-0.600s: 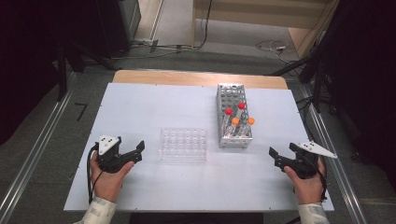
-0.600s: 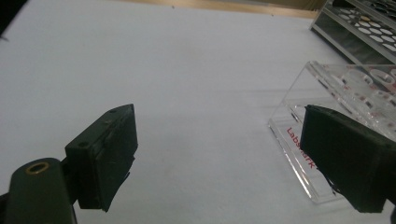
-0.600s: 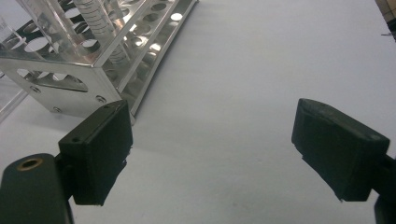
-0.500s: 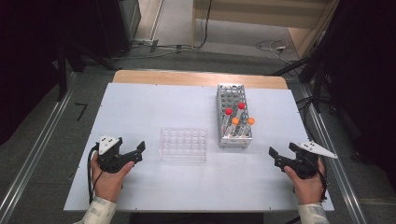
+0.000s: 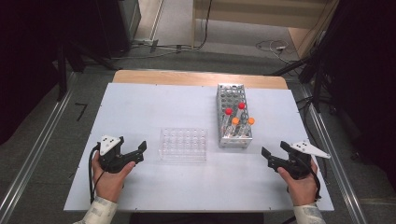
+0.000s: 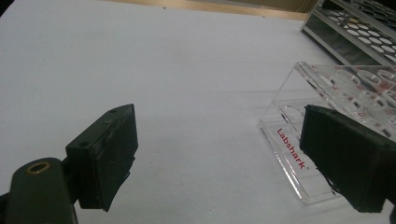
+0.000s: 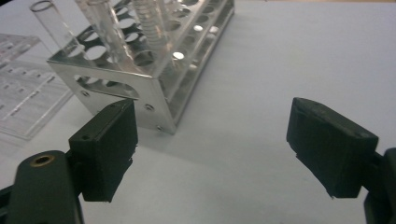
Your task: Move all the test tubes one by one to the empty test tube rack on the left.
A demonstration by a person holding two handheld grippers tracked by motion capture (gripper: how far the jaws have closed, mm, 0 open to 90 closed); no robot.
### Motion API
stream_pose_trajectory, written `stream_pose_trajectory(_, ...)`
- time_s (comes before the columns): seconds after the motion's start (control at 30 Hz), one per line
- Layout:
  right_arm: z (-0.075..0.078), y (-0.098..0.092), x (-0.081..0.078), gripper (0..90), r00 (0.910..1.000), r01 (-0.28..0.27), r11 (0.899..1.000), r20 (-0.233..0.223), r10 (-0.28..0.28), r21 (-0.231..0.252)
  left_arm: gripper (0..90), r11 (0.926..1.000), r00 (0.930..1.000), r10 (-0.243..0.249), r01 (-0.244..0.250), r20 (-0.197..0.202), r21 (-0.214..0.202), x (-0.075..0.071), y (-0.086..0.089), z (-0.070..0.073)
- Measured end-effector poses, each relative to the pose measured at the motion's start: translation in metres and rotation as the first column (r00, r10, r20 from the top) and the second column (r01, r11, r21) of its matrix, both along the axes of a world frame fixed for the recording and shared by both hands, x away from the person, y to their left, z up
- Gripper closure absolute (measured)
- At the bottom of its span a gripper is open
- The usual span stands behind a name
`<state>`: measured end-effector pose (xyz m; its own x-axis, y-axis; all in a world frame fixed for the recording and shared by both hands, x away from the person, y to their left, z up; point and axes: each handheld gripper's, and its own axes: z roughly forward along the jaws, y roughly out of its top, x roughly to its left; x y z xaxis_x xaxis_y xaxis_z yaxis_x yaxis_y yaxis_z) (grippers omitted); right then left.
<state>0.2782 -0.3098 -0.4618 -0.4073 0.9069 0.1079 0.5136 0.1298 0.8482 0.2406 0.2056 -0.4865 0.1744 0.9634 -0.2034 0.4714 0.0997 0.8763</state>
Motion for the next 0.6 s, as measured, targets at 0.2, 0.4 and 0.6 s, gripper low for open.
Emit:
stream_pose_trajectory(0.2, 0.002, 0.019, 0.002, 21.9, 0.9983, -0.058, 0.998, 0.009, 0.058, 0.004, 12.0, 0.9998, 0.9998, -0.016, 0.016, -0.006, 0.007, 0.001, -0.002, -0.001)
stream_pose_trajectory(0.4, 0.006, 0.034, 0.005, 36.0, 0.995, -0.091, 0.996, 0.042, 0.091, 0.012, 12.0, 0.9997, 0.9998, -0.021, 0.021, -0.005, 0.01, 0.002, -0.004, -0.002)
stream_pose_trajectory(0.6, 0.008, 0.049, 0.009, 48.8, 0.9893, -0.133, 0.991, 0.06, 0.132, 0.009, 12.0, 0.9995, 0.9997, -0.025, 0.025, -0.005, 0.018, 0.003, -0.005, -0.003)
